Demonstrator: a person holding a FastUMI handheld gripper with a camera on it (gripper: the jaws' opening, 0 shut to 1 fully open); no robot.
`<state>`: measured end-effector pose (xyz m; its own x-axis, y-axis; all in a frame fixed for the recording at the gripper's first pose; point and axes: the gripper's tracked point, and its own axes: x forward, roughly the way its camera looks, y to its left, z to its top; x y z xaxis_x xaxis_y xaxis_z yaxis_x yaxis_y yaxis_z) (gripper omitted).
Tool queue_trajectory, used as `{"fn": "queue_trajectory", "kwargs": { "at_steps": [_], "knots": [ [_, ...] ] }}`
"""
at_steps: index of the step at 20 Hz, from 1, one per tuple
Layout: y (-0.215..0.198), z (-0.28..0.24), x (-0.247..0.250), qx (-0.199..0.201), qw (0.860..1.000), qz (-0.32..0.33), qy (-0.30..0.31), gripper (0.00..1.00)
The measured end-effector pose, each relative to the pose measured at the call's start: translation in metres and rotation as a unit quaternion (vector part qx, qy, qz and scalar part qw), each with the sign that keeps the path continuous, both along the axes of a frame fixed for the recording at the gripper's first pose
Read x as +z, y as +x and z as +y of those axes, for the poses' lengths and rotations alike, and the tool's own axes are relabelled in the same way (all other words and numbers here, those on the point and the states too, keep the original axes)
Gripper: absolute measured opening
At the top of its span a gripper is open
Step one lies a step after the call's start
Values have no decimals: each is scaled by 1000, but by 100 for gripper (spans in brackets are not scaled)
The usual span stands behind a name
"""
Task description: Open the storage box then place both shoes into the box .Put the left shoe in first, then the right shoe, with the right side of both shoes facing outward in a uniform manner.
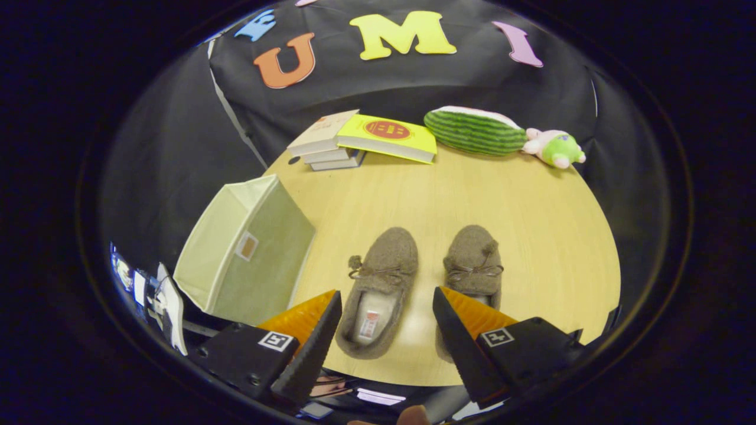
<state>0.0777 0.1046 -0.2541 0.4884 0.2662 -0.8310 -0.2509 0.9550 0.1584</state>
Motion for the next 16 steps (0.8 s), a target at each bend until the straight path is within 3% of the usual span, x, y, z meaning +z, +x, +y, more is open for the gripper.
{"fn": "queue_trajectory", "kwargs": {
  "at_steps": [8,16],
  "knots": [
    [-7,4,-63,-16,994,108,19,88],
    [-4,13,-88,-57,980,179,65,54]
  ]
}}
